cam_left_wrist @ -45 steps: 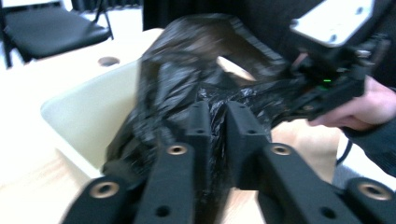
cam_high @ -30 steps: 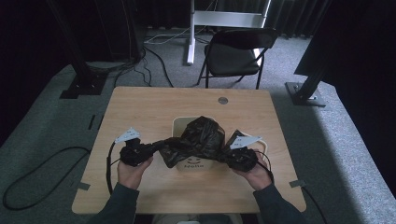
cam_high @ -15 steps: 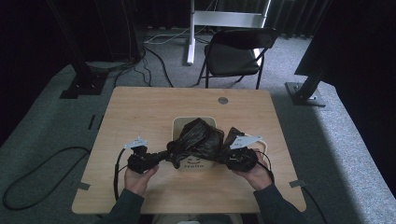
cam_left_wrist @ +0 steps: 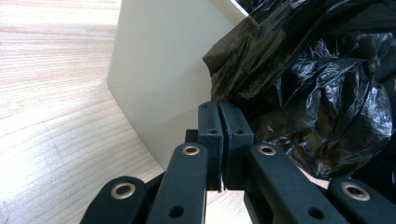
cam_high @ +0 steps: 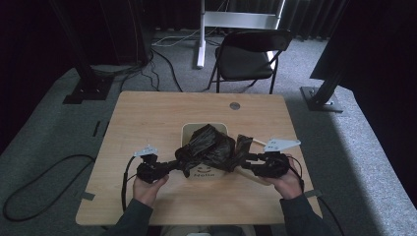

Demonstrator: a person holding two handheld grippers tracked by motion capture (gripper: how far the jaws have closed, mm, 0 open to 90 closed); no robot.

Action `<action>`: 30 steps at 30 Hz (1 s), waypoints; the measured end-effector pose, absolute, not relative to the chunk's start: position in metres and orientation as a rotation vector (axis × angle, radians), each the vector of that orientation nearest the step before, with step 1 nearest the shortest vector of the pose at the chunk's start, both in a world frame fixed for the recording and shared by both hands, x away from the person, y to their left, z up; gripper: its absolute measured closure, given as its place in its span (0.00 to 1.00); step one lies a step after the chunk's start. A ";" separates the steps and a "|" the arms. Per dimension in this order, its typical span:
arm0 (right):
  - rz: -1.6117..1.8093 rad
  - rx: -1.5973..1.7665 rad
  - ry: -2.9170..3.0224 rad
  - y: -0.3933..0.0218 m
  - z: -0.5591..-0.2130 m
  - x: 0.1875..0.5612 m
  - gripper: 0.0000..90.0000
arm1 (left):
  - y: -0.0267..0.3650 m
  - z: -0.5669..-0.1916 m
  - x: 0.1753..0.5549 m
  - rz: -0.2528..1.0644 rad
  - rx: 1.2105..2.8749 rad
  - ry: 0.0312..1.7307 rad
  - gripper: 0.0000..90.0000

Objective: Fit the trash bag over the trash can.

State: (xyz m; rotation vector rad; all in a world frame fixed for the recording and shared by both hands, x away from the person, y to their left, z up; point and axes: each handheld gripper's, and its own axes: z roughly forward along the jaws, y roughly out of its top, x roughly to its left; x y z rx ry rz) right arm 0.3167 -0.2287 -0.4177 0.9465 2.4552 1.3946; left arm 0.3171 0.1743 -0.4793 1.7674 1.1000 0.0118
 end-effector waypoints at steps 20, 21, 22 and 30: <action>1.404 1.071 2.426 -0.189 -0.417 0.367 0.85 | 0.179 -0.475 0.318 0.033 1.765 1.086 0.98; 1.397 1.065 2.431 -0.187 -0.417 0.369 0.89 | 0.179 -0.475 0.318 0.035 1.766 1.086 0.98; 1.394 1.062 2.431 -0.186 -0.417 0.371 0.92 | 0.179 -0.474 0.318 0.037 1.766 1.084 0.98; 1.331 1.036 2.421 -0.176 -0.410 0.385 1.00 | 0.181 -0.473 0.320 0.040 1.765 1.089 0.98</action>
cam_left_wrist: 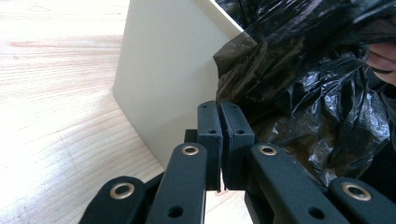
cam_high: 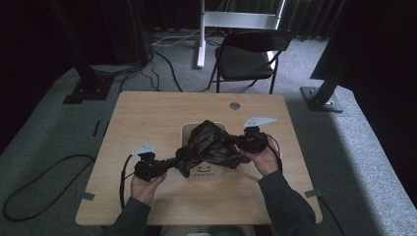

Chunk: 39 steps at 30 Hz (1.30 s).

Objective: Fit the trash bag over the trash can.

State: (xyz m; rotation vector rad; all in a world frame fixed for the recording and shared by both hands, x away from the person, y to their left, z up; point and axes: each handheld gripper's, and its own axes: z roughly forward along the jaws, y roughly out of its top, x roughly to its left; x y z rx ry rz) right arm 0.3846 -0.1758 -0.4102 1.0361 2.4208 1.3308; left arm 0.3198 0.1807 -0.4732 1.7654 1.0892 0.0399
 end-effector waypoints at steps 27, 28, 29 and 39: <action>1.252 1.016 2.441 -0.162 -0.403 0.399 1.00 | 0.192 -0.429 0.303 0.172 1.781 0.890 0.51; 1.251 1.015 2.442 -0.162 -0.403 0.399 1.00 | 0.191 -0.428 0.303 0.178 1.781 0.886 0.50; 1.251 1.015 2.443 -0.162 -0.403 0.399 1.00 | 0.189 -0.425 0.303 0.190 1.786 0.877 0.50; 1.254 1.008 2.446 -0.161 -0.402 0.398 1.00 | 0.175 -0.406 0.310 0.224 1.806 0.822 0.49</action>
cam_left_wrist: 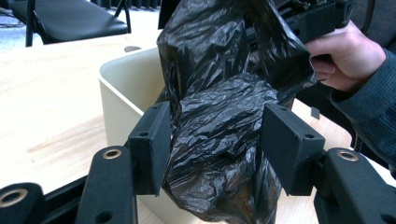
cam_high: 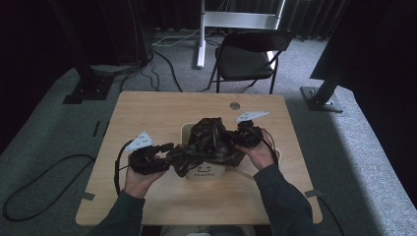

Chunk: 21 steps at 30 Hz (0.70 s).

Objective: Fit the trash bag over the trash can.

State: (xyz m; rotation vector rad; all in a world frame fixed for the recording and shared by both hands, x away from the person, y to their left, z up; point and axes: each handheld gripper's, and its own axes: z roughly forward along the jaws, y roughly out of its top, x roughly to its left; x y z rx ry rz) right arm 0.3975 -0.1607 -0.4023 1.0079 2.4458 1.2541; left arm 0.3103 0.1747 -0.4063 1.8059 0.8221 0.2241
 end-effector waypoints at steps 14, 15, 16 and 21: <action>1.250 1.003 2.444 -0.163 -0.401 0.397 1.00 | 0.187 -0.397 0.307 0.237 1.794 0.816 0.49; 1.250 1.002 2.445 -0.163 -0.401 0.397 1.00 | 0.188 -0.397 0.307 0.237 1.794 0.817 0.50; 1.249 1.001 2.446 -0.163 -0.401 0.397 1.00 | 0.189 -0.396 0.308 0.237 1.794 0.815 0.50; 1.244 0.998 2.451 -0.161 -0.402 0.396 1.00 | 0.185 -0.394 0.315 0.238 1.810 0.815 0.51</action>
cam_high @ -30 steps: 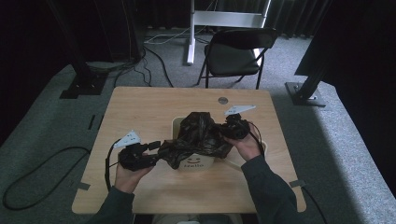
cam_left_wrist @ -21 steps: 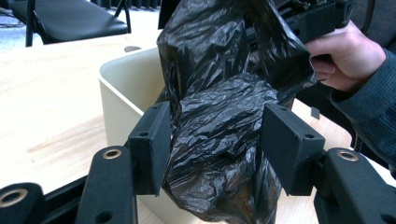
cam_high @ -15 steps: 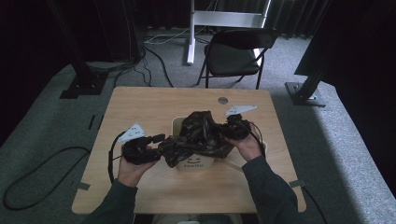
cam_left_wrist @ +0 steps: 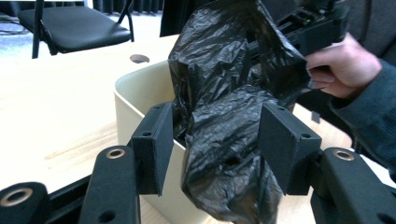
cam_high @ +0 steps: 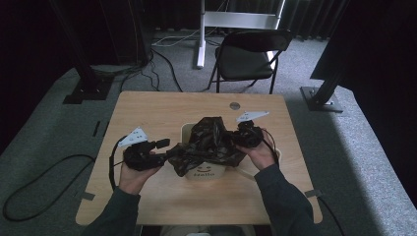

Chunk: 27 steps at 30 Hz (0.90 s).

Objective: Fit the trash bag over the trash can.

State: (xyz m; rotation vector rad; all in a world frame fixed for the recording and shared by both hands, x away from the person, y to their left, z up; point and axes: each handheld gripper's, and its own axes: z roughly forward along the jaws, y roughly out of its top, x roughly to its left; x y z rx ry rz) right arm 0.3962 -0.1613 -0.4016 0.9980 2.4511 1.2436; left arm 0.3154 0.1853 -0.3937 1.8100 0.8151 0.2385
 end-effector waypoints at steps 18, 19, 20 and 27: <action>1.228 0.973 2.456 -0.158 -0.402 0.393 1.00 | 0.140 -0.370 0.339 0.280 1.886 0.749 0.49; 1.228 0.972 2.456 -0.157 -0.402 0.393 1.00 | 0.132 -0.369 0.342 0.287 1.899 0.748 0.49; 1.228 0.972 2.457 -0.157 -0.402 0.392 1.00 | 0.132 -0.369 0.342 0.287 1.899 0.748 0.49; 1.229 0.969 2.457 -0.158 -0.402 0.392 1.00 | 0.105 -0.376 0.354 0.353 1.980 0.789 0.52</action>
